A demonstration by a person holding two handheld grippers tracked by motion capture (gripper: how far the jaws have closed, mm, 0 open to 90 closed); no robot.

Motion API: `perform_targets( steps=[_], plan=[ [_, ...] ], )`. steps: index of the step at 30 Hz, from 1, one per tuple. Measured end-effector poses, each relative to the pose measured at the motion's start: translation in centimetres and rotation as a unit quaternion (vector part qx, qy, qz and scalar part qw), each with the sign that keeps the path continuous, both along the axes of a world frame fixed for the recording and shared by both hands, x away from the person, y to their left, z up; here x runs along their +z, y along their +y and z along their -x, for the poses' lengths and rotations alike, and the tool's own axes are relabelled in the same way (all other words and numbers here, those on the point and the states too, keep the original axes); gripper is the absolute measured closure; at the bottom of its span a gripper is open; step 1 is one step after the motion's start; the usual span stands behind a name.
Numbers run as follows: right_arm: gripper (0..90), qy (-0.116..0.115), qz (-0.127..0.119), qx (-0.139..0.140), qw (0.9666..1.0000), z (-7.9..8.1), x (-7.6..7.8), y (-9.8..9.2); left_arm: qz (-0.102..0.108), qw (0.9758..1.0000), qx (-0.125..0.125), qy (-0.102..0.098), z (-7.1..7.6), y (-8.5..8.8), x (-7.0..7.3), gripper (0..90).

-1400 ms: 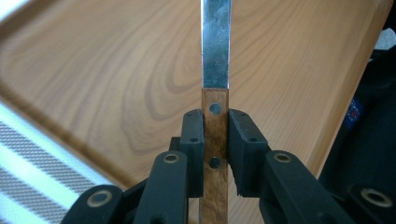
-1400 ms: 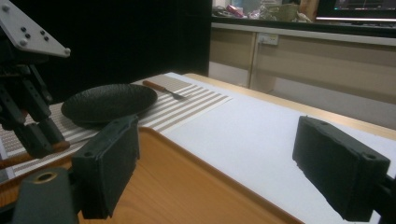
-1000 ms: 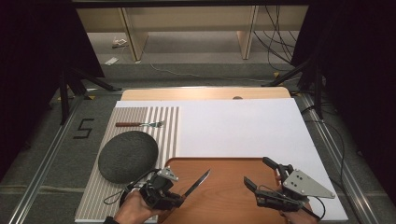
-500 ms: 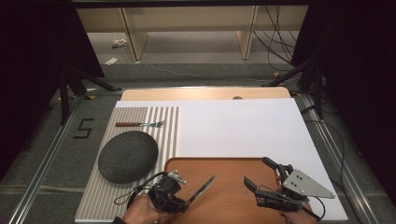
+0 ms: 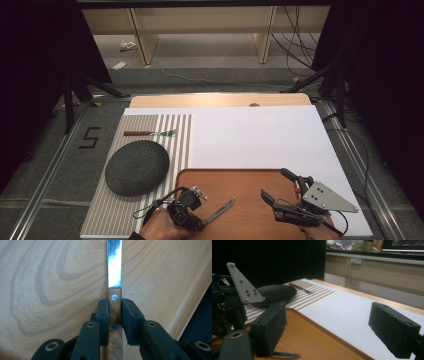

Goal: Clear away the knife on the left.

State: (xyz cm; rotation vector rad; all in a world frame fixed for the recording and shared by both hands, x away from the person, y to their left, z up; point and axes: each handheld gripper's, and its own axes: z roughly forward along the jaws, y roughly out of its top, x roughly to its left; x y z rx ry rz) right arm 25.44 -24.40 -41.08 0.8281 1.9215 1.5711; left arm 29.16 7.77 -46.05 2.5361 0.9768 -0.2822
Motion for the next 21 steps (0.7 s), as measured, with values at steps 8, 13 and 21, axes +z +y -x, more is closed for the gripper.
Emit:
perform_targets(
  steps=[8, 13, 21],
  plan=[
    [15.9, 0.0, 0.001, 0.001, 1.0, -0.1, 0.0, 0.0, 0.031, 0.9903, -0.028, -0.133, 0.9, -0.7, 2.0, 34.2],
    [15.9, 0.0, 0.001, 0.0, 1.0, 0.0, 0.0, -0.1, 0.029, 0.9885, -0.035, -0.144, 1.2, -1.1, 2.2, 24.9],
    [15.9, 0.0, 0.002, 0.0, 1.0, -0.1, -0.1, 0.0, 0.026, 0.9865, -0.08, -0.14, 1.8, -2.2, 1.8, 62.4]
  ],
)
